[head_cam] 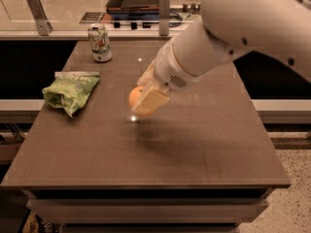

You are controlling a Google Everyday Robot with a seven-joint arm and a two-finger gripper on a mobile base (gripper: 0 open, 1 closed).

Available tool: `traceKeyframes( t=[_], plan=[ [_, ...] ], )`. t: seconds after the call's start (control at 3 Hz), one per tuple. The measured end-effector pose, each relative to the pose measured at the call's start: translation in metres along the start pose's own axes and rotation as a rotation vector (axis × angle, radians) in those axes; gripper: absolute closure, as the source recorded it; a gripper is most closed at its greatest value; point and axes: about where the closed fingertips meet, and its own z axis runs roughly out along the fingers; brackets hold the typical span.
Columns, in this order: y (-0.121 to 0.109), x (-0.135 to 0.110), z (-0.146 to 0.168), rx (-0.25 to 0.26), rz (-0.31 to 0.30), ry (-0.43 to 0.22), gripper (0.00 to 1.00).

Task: Move orange near 7up can

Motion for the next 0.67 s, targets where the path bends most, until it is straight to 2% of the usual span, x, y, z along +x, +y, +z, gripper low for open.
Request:
traceKeyframes(
  t=[0.67],
  plan=[
    [-0.093,-0.036,-0.019,0.075,0.120,-0.027,1.00]
  ],
)
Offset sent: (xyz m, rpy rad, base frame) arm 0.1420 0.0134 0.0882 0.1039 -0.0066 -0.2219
